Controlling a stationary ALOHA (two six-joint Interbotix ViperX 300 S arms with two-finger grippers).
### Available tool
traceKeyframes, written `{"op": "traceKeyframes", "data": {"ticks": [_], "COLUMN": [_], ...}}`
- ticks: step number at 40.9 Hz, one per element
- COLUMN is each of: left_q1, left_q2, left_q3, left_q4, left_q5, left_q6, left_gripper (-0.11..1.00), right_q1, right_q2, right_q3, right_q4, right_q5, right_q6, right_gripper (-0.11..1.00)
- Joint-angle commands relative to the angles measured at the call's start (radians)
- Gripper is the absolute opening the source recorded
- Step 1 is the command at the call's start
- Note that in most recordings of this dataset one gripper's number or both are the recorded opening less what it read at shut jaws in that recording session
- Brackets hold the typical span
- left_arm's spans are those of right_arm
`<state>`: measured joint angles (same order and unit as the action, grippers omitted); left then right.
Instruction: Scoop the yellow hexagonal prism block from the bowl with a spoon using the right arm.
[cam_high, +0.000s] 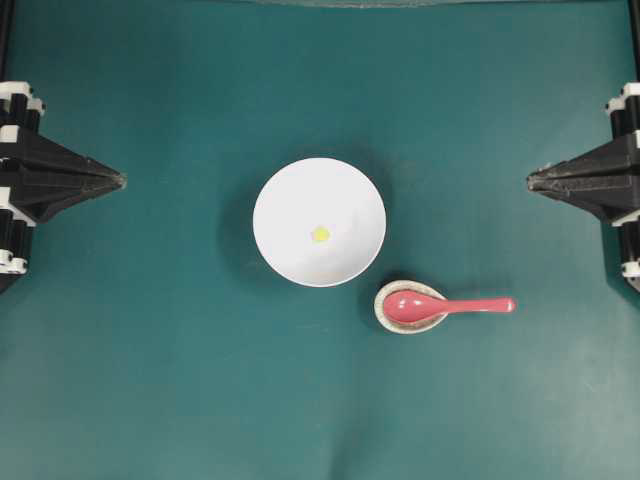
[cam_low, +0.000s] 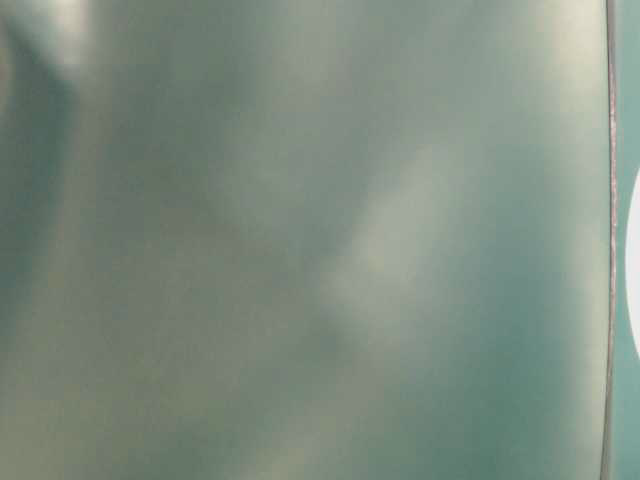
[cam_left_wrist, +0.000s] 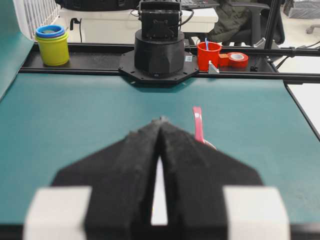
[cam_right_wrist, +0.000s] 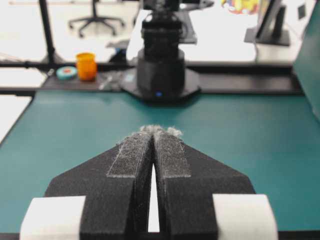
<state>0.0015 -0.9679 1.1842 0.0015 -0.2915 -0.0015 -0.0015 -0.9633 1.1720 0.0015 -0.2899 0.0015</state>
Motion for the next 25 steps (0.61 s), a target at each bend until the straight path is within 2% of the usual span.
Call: {"op": "traceKeyframes", "data": {"ticks": [1, 16, 19, 25], "left_q1": [-0.002, 0.006, 0.005, 0.005], "left_q2": [0.009, 0.009, 0.009, 0.009], "left_q3": [-0.023, -0.023, -0.025, -0.025], "left_q4": [0.018, 0.017, 0.018, 0.018], "left_q5": [0.014, 0.028, 0.028, 0.028], "left_q6": [0.012, 0.012, 0.012, 0.012], "left_gripper": [-0.01, -0.01, -0.01, -0.01], "right_q1": [0.000, 0.000, 0.000, 0.000], "right_q2": [0.014, 0.023, 0.021, 0.026], "right_q3": [-0.015, -0.018, -0.018, -0.017], "right_q4": [0.003, 0.003, 0.003, 0.003], "right_q5": [-0.002, 0.008, 0.012, 0.012], "right_q6": [0.006, 0.023, 0.025, 0.025], "right_gripper": [-0.02, 0.00, 0.07, 0.31]}}
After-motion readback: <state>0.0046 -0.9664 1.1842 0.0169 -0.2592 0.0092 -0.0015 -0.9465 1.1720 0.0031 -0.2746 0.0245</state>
